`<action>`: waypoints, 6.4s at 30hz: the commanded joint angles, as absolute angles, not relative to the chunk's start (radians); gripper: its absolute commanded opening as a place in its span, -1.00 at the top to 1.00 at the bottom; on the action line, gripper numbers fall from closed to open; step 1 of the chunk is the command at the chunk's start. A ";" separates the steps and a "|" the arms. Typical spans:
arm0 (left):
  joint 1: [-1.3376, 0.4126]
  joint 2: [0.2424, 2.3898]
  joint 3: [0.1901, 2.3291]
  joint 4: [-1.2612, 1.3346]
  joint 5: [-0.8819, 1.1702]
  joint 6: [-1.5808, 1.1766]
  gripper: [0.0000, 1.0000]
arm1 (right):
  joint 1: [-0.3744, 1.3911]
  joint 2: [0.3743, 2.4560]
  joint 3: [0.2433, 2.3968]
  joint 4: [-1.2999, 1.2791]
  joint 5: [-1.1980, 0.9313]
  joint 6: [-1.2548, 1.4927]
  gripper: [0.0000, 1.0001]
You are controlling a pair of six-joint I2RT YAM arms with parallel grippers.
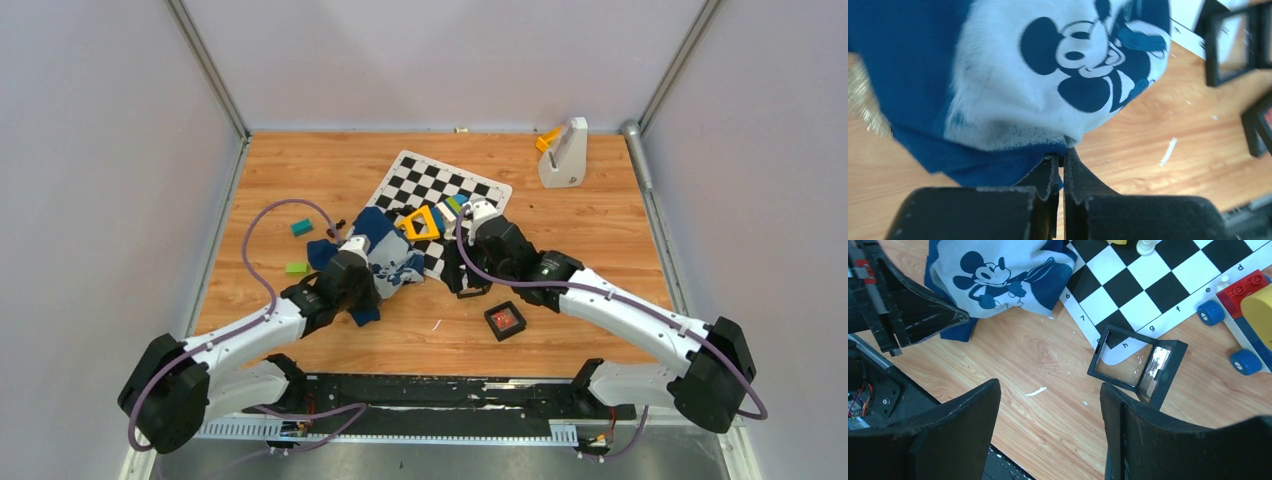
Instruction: Remove the brooch from the garment
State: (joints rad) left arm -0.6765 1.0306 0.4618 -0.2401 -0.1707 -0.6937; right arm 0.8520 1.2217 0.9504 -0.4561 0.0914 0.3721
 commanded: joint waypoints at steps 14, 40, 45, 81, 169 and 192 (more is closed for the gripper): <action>-0.844 0.988 0.704 -0.244 0.024 -0.617 -0.98 | 0.858 1.144 0.829 -0.176 -0.053 0.370 -0.43; -0.714 0.613 0.382 -0.467 0.051 -0.897 -0.07 | 1.105 1.602 0.910 -0.082 -0.055 0.193 -0.25; -0.713 0.579 0.351 -0.463 0.064 -0.930 -0.07 | 1.109 1.658 0.947 -0.087 -0.009 0.253 0.53; -0.703 0.300 0.009 0.156 0.014 -1.499 -0.01 | 0.897 1.401 0.754 0.166 -0.249 0.681 1.00; -0.703 0.625 0.607 -0.115 0.275 -0.724 1.00 | 0.784 1.329 0.646 0.582 -0.552 1.040 -0.27; -0.703 0.623 0.630 -0.142 0.279 -0.729 1.00 | 0.783 1.297 0.633 0.605 -0.592 1.012 -0.02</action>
